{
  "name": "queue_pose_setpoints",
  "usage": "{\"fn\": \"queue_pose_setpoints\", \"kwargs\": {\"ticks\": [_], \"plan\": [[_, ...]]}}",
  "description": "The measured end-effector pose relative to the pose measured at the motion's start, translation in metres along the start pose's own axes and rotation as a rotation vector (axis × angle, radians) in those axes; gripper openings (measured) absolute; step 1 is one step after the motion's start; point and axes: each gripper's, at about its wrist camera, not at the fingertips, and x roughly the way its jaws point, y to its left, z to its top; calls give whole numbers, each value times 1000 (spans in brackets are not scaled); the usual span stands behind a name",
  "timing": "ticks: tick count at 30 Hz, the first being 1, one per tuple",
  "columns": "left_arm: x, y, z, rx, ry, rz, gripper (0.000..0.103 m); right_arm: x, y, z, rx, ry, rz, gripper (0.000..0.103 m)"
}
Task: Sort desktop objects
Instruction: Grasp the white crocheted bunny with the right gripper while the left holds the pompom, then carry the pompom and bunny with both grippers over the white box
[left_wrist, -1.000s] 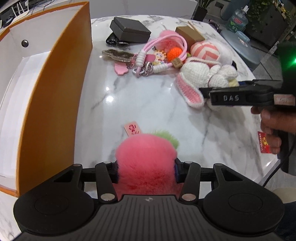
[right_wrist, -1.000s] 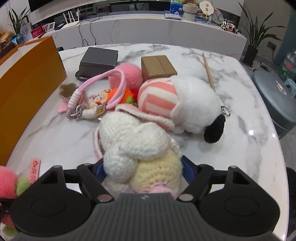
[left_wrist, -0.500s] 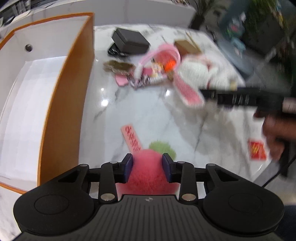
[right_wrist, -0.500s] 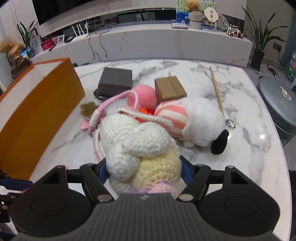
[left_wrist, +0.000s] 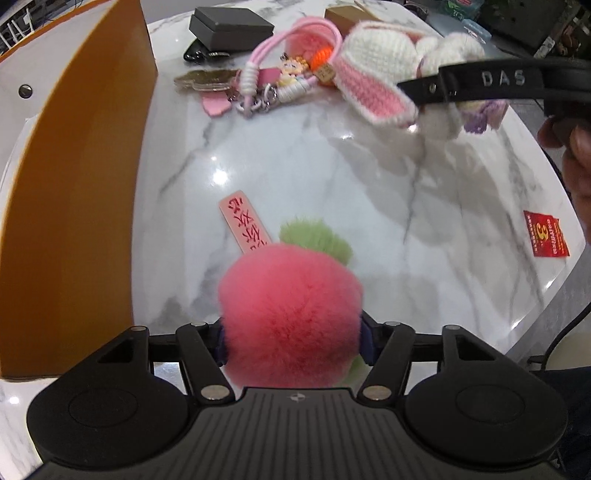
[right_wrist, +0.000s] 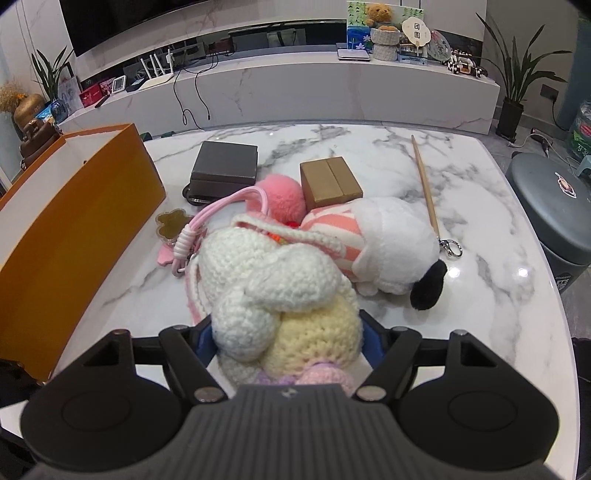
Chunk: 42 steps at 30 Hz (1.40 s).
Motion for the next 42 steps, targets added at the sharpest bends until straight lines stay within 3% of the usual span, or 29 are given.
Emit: {"fn": "queue_pose_setpoints", "kwargs": {"ticks": [9, 37, 42], "plan": [[-4, -2, 3, 12, -45, 5, 56, -3, -3, 0, 3, -5, 1, 75], [-44, 12, 17, -51, -166, -28, 53, -20, 4, 4, 3, -41, 38, 75], [-70, 20, 27, -67, -232, -40, 53, -31, 10, 8, 7, -66, 65, 75]]}}
